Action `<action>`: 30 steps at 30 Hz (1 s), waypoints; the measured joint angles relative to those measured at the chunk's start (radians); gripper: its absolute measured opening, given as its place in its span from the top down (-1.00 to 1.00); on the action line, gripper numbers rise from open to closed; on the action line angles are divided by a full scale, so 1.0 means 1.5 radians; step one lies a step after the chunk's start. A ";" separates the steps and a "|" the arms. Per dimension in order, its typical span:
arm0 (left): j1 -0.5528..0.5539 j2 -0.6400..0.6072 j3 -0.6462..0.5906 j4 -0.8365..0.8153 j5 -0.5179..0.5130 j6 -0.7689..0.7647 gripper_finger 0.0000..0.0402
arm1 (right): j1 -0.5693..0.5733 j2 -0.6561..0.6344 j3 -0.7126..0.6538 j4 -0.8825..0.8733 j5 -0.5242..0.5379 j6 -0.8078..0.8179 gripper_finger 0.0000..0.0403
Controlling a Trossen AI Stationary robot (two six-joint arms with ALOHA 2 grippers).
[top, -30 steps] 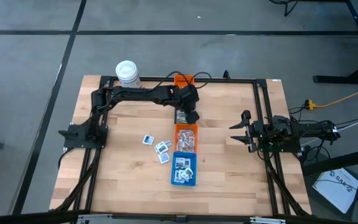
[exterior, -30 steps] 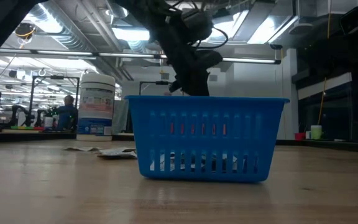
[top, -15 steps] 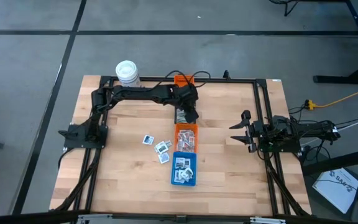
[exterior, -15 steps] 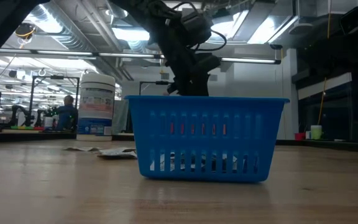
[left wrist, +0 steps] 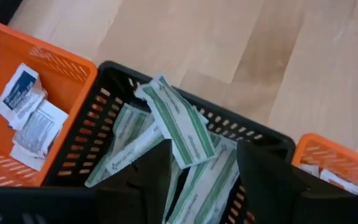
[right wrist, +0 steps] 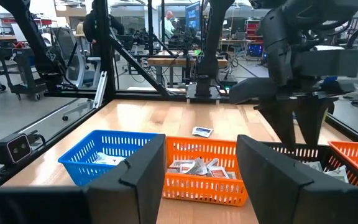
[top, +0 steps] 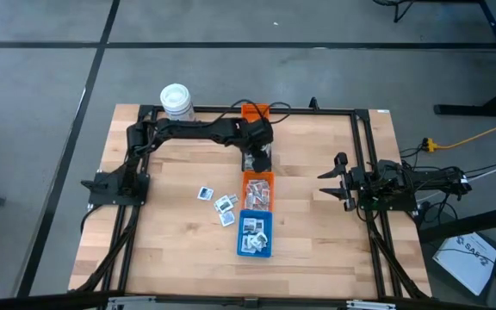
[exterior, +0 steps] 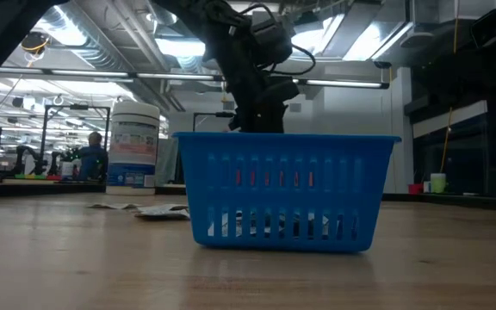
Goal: Pick & Place First Aid Supplies
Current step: Put the blue alcohol pad into the top orange bin
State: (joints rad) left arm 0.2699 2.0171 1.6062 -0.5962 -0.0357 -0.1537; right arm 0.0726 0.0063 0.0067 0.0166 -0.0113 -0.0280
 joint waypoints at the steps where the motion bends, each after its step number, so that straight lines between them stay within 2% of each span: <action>1: -0.001 0.000 0.000 -0.003 0.000 0.000 0.14 | 0.000 0.000 0.000 0.000 0.000 0.000 0.03; 18: -0.092 -0.061 -0.001 -0.061 0.001 0.047 0.35 | 0.000 0.000 0.000 0.000 0.000 0.000 0.03; 30: -0.150 -0.103 -0.001 -0.210 0.000 0.056 0.44 | 0.000 0.000 0.000 0.000 0.000 0.000 0.03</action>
State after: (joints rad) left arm 0.0442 1.8620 1.6054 -0.9113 -0.0358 -0.0694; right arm 0.0723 0.0063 0.0069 0.0162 -0.0113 -0.0278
